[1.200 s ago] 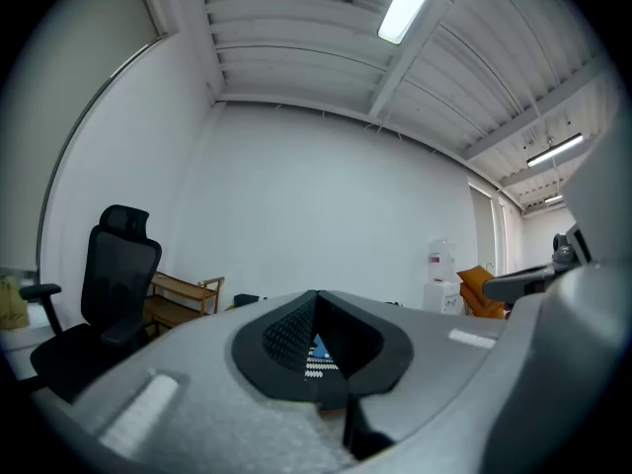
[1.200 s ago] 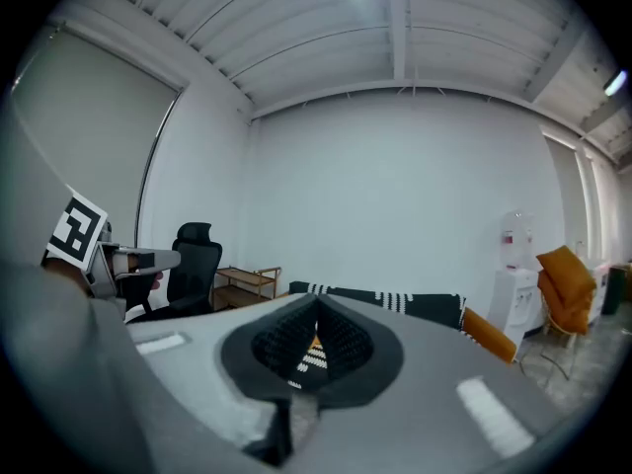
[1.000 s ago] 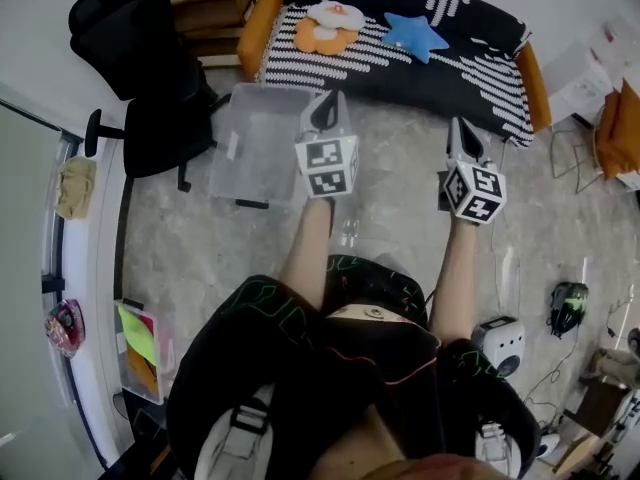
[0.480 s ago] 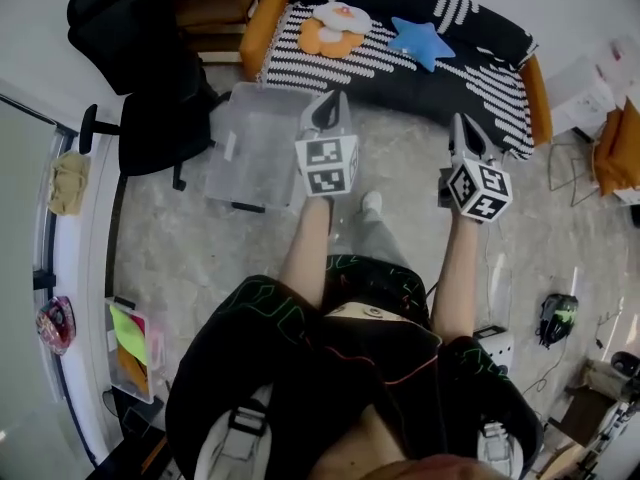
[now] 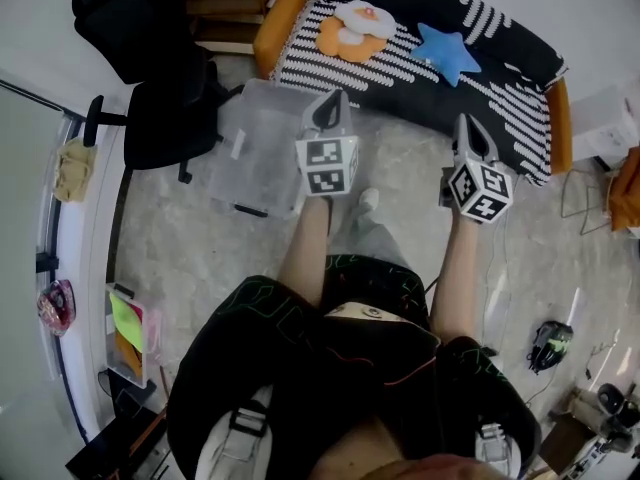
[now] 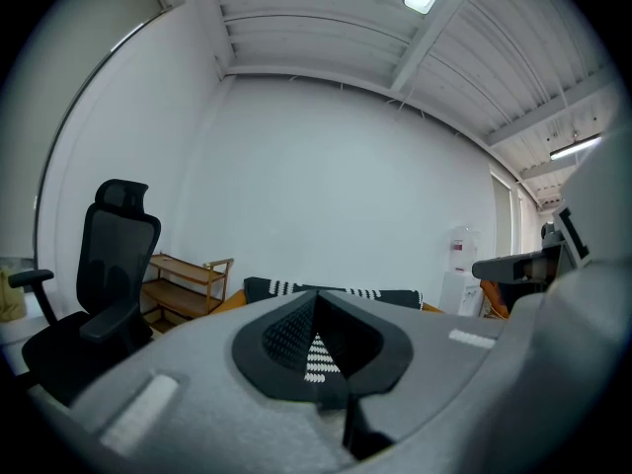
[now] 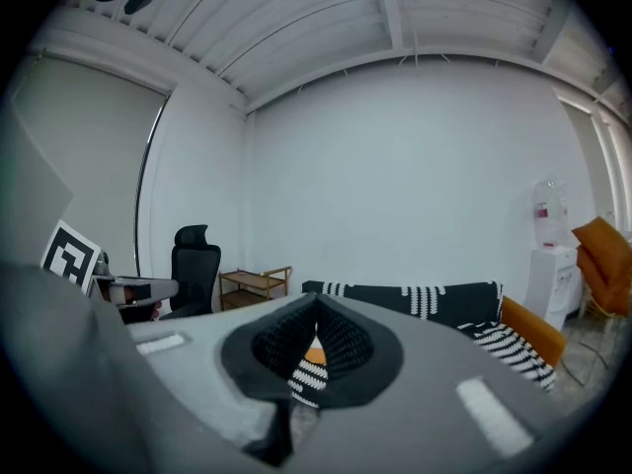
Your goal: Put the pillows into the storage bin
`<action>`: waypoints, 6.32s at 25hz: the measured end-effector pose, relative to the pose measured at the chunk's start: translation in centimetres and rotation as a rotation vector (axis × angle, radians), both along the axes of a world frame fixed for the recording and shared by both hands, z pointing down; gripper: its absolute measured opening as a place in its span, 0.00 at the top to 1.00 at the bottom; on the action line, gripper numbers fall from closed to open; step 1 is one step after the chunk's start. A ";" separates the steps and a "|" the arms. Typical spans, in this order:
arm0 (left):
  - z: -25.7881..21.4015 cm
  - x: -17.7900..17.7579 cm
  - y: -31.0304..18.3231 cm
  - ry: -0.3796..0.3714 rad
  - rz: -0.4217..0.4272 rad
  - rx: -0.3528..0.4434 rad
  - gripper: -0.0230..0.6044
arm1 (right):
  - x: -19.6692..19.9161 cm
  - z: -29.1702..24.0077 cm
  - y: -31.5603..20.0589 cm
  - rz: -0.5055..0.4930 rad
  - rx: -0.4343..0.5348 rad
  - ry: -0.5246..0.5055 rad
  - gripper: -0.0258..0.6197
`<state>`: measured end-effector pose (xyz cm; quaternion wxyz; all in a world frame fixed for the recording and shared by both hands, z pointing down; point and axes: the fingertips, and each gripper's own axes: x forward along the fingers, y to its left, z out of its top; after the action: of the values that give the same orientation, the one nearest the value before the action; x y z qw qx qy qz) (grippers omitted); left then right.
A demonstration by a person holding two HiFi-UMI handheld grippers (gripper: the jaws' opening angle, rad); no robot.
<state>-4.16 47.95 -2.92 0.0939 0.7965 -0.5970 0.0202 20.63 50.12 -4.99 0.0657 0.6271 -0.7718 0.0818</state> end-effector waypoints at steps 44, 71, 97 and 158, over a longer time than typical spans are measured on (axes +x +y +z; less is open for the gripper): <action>14.7 10.6 -45.5 -0.103 0.094 -0.346 0.95 | 9.8 14.1 -46.2 0.016 -0.299 -0.045 0.96; 35.4 7.6 -58.0 -0.226 0.144 -0.719 0.94 | 3.4 37.2 -60.2 -0.066 -0.684 -0.145 0.96; 50.9 6.7 -58.6 -0.216 -0.093 -0.958 0.48 | -4.1 54.4 -64.9 -0.590 -0.924 0.036 0.48; 49.2 -20.3 -7.2 0.255 -1.072 -0.795 0.71 | -42.2 52.5 -24.8 -1.505 -0.553 0.580 0.76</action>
<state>-24.42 40.70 46.32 0.4460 0.2915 -0.8409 0.0948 -21.53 25.29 47.49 0.4483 -0.0953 -0.8880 0.0381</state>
